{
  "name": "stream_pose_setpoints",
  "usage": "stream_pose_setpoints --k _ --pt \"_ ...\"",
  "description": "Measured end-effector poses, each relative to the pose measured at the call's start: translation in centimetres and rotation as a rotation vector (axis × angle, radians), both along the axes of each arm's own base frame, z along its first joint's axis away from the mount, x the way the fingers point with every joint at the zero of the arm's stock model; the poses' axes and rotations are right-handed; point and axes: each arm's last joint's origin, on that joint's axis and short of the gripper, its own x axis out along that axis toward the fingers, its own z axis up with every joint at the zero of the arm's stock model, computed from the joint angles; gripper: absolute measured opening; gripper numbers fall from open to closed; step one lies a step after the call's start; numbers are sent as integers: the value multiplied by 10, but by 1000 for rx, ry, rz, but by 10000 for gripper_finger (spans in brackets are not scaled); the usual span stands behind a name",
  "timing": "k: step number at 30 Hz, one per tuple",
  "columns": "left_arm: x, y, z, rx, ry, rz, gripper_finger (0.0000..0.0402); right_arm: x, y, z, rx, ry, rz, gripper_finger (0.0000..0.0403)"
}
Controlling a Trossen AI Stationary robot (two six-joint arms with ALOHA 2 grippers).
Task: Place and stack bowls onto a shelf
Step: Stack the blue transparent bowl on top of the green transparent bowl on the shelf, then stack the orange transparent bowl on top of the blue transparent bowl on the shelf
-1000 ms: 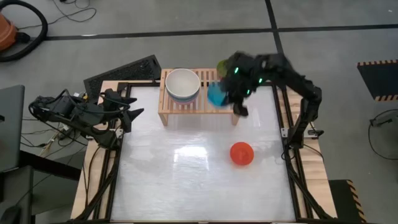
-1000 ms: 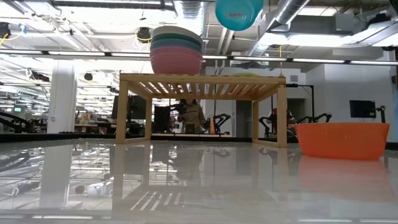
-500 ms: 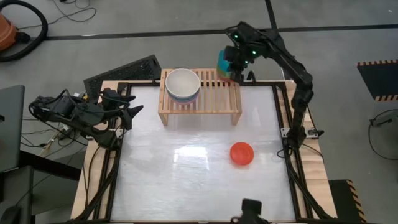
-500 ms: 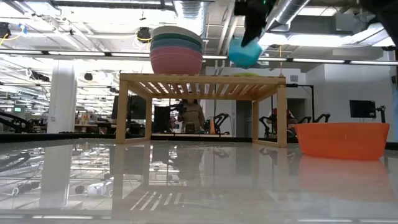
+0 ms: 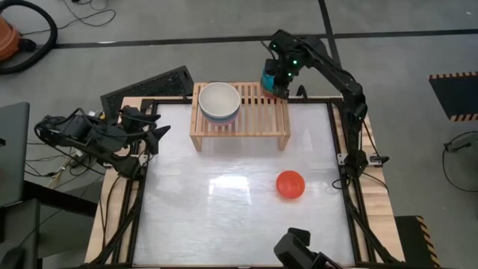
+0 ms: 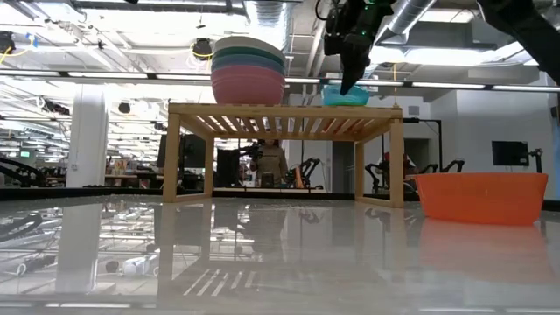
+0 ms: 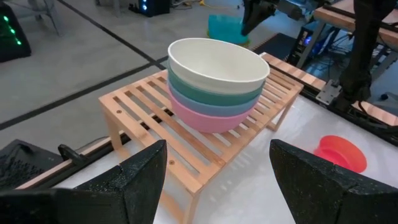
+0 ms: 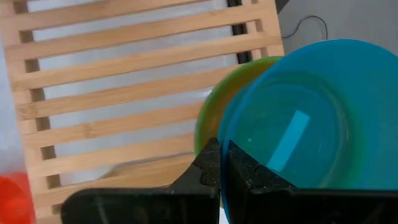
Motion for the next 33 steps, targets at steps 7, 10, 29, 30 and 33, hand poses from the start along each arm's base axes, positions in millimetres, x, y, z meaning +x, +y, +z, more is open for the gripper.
stream_pose_setpoints --k 7,10,29,30,33 --pt "0 0 0 18 4 8 268 -4 -2 0 3 10 -13 22" --pt "0 0 0 20 6 7 268 -4 -2 0 1 7 -13 24" --pt "0 0 0 19 5 6 268 -13 27 35 -37 -102 -70 103" --pt "0 0 0 19 4 6 268 -17 34 43 -44 -122 -75 103" --pt "0 0 1 18 2 6 268 -23 60 62 -36 -185 -90 104"
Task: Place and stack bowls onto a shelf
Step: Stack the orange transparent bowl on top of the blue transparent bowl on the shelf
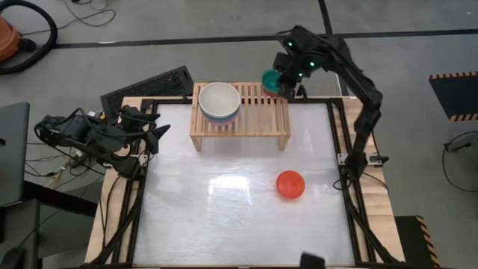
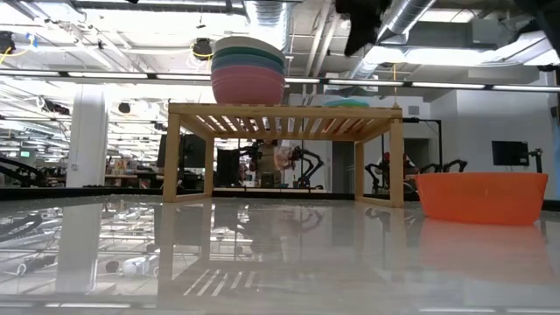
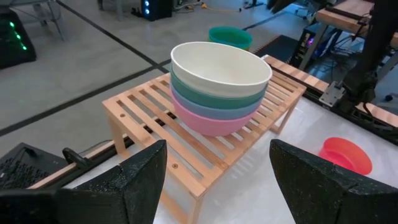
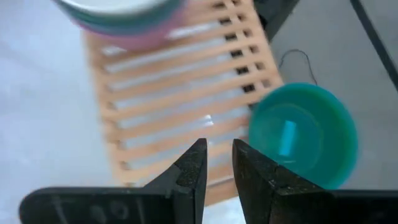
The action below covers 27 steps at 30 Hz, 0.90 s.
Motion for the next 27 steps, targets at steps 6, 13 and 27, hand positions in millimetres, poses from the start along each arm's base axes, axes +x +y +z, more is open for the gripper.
stream_pose_setpoints --k 6,13,27 --pt "2 -2 1 -41 -8 -51 268 2 64 19 167 -66 -81 102" --pt "3 -4 0 -92 6 -129 268 37 157 -11 218 81 -55 112" --pt "3 -4 0 -70 22 -141 268 49 266 -170 331 530 -131 227"
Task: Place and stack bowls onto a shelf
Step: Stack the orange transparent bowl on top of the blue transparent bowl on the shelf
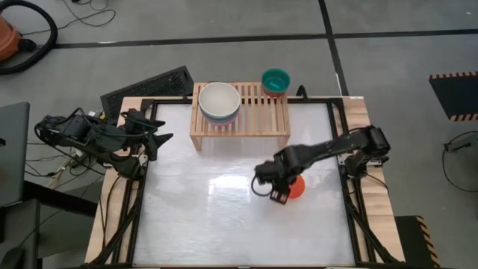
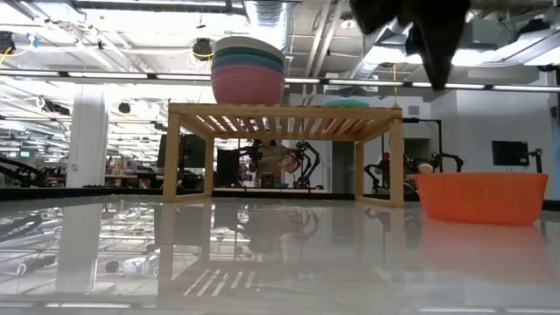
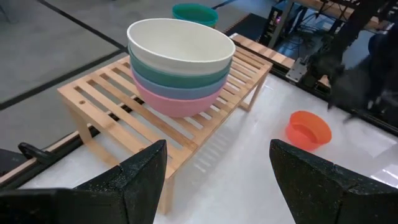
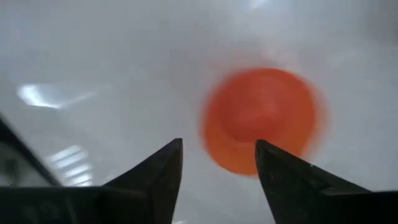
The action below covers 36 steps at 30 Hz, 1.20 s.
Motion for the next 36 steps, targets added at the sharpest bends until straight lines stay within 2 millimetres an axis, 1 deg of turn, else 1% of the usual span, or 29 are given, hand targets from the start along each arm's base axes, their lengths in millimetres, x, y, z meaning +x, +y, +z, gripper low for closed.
stream_pose_setpoints --k 2,5,10,13,17,19,22,25,28,29,32,34,36 --pt "0 0 0 0 0 0 268 2 5 -21 51 -17 -3 234" --pt "0 0 0 0 0 0 268 0 4 -49 66 -23 -31 236" --pt "0 0 0 0 0 1 268 -10 -9 -91 61 6 -88 231" --pt "0 0 0 0 0 1 268 -14 -16 -110 72 -8 -122 230" --pt "0 0 0 -6 -4 6 268 -17 -19 -122 78 -27 -133 229" --pt "0 0 0 -4 -6 11 268 -19 -20 -124 62 -18 -134 221" --pt "0 1 0 3 -8 23 268 -19 -20 -124 43 -29 -134 186" --pt "0 1 0 10 -11 34 268 -19 -20 -124 41 -28 -133 122" --pt "0 1 0 13 -12 39 268 -19 -17 -123 32 -29 -122 39" --pt "0 1 0 16 -11 42 268 -18 -16 -120 30 -31 -108 24" --pt "-1 1 0 20 -9 43 268 -15 -9 -99 71 -64 -29 23" --pt "-1 1 0 23 -8 42 268 -14 -7 -76 101 -89 0 23" --pt "-1 1 0 23 -8 42 268 -15 -7 -47 115 -125 28 23"
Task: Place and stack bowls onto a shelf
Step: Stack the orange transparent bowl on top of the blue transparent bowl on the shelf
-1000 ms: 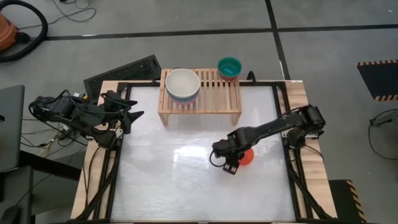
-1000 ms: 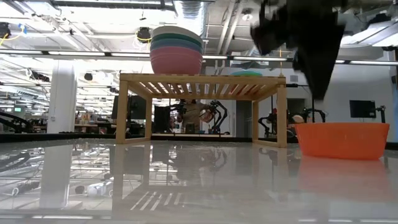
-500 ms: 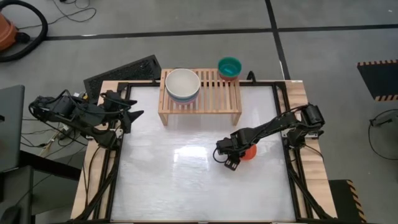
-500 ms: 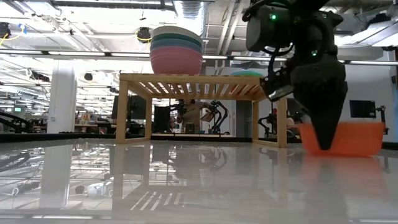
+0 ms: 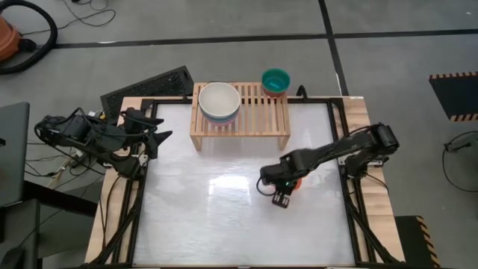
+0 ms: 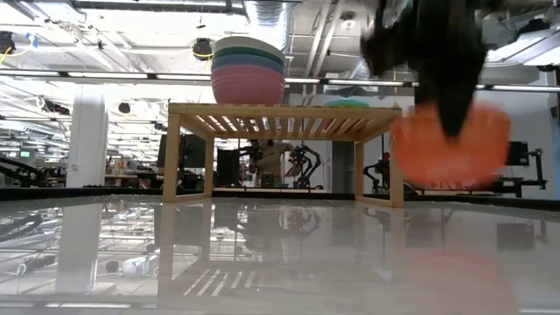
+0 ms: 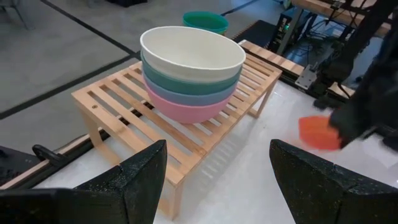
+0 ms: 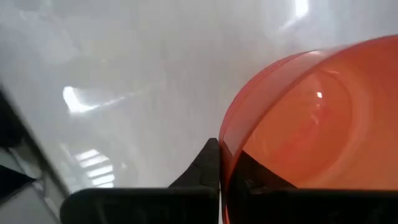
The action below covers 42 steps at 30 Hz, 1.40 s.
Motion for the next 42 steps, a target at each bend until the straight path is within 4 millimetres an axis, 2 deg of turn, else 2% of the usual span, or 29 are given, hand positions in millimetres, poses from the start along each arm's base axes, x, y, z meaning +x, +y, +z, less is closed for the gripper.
stream_pose_setpoints --k 6,10,14,18,22,26,31,36,42 --pt "0 0 0 3 -1 5 268 -16 -19 104 32 -254 115 23" --pt "0 0 0 5 -1 7 268 -32 -48 170 -111 -523 133 23" --pt "0 1 0 19 -7 30 268 -48 -84 218 -395 -685 102 23" --pt "-1 1 1 19 -18 53 268 -53 -122 243 -634 -711 140 23" --pt "-1 1 1 18 -20 55 268 -46 -163 245 -756 -673 165 23" --pt "-1 2 1 8 -30 66 268 -37 -204 233 -765 -590 189 23" --pt "-1 2 1 3 -34 71 268 -24 -251 203 -745 -444 221 23" --pt "-1 2 1 -1 -38 75 268 -16 -281 172 -678 -318 232 23" --pt "-1 2 1 11 -44 97 268 -12 -293 148 -583 -214 238 23"
